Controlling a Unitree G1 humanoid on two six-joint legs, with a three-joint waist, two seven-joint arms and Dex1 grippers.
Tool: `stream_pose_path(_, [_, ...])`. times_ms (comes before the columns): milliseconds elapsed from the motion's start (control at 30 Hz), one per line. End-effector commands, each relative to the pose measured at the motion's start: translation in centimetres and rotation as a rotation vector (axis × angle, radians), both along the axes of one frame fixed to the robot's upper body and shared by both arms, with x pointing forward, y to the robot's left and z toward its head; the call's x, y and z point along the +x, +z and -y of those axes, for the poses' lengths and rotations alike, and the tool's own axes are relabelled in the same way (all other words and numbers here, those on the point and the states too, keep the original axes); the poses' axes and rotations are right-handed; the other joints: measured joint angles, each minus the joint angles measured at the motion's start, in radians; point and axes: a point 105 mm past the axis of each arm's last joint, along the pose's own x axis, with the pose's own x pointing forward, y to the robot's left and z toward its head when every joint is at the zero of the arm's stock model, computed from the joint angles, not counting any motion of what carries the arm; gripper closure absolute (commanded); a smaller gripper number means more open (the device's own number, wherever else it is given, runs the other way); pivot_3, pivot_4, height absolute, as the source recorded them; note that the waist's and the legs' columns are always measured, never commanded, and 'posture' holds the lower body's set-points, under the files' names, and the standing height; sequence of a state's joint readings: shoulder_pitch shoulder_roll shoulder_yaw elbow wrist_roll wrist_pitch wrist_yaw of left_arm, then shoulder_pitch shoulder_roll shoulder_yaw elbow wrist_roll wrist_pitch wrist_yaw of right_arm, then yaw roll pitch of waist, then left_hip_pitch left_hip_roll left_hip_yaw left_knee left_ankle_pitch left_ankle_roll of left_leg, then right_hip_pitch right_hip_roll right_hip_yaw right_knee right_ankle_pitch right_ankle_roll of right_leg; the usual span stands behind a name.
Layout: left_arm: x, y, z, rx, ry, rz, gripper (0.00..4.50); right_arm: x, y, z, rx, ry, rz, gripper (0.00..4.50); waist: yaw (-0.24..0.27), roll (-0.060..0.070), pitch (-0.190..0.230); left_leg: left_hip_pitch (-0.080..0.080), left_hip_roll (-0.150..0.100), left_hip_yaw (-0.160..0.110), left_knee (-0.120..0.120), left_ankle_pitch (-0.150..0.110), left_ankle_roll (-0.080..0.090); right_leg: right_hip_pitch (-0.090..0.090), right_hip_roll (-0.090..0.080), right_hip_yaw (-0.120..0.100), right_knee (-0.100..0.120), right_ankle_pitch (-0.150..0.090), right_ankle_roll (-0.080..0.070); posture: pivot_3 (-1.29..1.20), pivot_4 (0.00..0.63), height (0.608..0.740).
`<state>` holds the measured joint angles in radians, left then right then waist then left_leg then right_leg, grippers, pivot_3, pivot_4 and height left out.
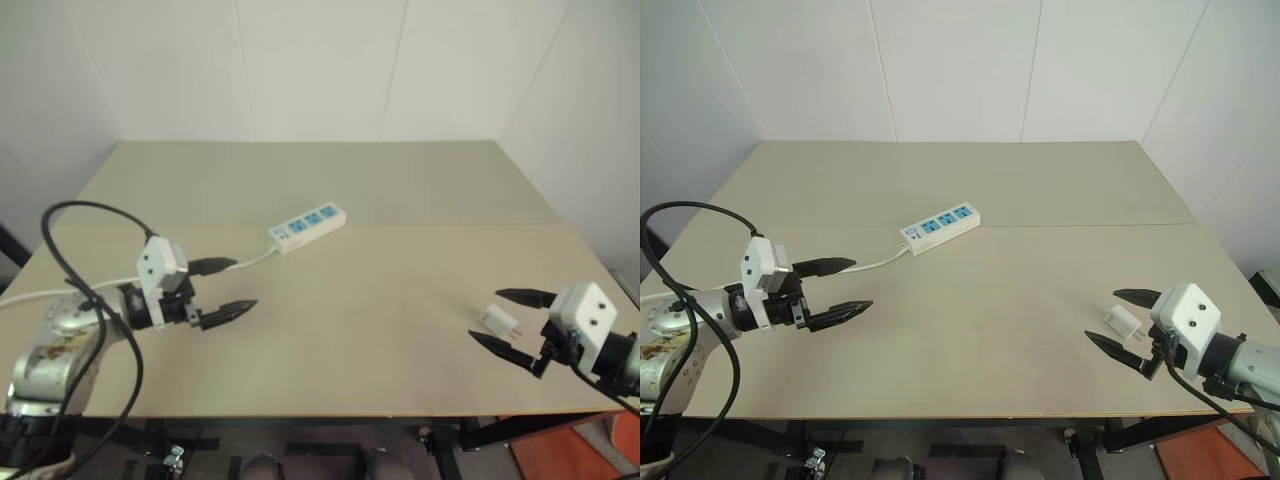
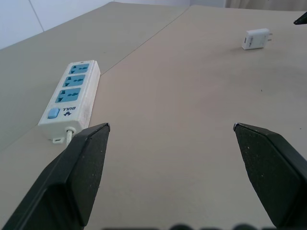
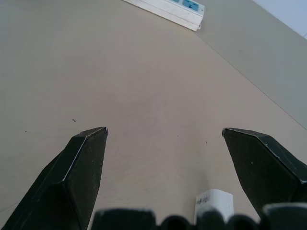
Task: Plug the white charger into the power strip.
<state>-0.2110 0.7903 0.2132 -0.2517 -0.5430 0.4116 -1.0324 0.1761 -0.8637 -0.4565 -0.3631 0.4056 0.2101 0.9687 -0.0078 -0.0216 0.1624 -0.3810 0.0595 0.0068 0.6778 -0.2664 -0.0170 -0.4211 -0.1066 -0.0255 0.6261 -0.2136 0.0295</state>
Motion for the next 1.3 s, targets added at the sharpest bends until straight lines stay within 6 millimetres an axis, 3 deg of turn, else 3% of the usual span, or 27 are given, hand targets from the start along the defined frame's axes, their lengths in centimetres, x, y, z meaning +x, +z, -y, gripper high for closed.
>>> stream_pose_path(33, [-0.4,0.7,0.5,0.007,-0.023,0.041,0.00,0.0,1.2,0.0,-0.025,0.011,0.052,0.01,0.000,0.000,0.000,0.000,0.000,0.000,0.000,0.000,0.000,0.000,0.000,0.000,0.000,0.000,0.000,0.00,0.150,0.740])
stream_pose_path(333, [0.6,0.5,0.2,0.006,0.054,0.066,0.00,0.3,1.1,-0.3,-0.014,0.016,0.053,0.01,0.000,0.000,0.000,0.000,0.000,0.000,0.000,0.000,0.000,0.000,0.000,0.000,0.000,0.000,0.000,0.00,0.150,0.740])
stream_pose_path(467, [3.0,0.2,0.1,0.066,0.175,0.114,0.00,0.6,1.1,-0.5,-0.010,0.022,0.058,0.01,0.005,0.000,0.000,0.001,0.000,0.000,0.000,0.000,0.000,0.001,0.000,0.000,0.000,0.000,0.000,0.00,0.150,0.740])
stream_pose_path(600, [6.7,0.2,0.1,0.099,0.309,0.120,0.00,1.0,1.3,-0.8,-0.003,0.032,0.067,0.01,0.016,-0.001,0.000,0.002,-0.001,0.000,0.001,0.000,0.000,0.002,0.000,0.000,0.000,0.000,0.000,0.00,0.150,0.740])
stream_pose_path(967, [15.7,-2.9,2.1,0.087,0.501,-0.097,0.00,1.4,1.4,-1.5,0.014,0.041,0.087,0.01,0.020,-0.002,0.001,-0.001,-0.002,-0.001,0.002,0.000,0.000,0.001,0.000,0.000,0.000,0.001,0.001,0.00,0.150,0.740])
stream_pose_path(1100, [17.1,-3.5,3.4,0.076,0.516,-0.158,0.00,1.2,1.5,-1.6,0.017,0.038,0.094,0.01,0.020,-0.002,0.001,-0.002,-0.003,-0.002,0.002,0.000,0.001,0.001,-0.001,0.000,-0.001,0.001,0.001,0.00,0.150,0.740])
stream_pose_path(1300, [17.4,-5.0,4.2,0.153,0.501,-0.214,0.00,0.8,1.5,-1.6,0.022,0.026,0.098,0.01,0.017,-0.002,0.001,-0.002,-0.004,-0.002,0.002,-0.001,0.001,0.001,-0.001,0.000,0.000,0.001,0.001,0.00,0.150,0.740])
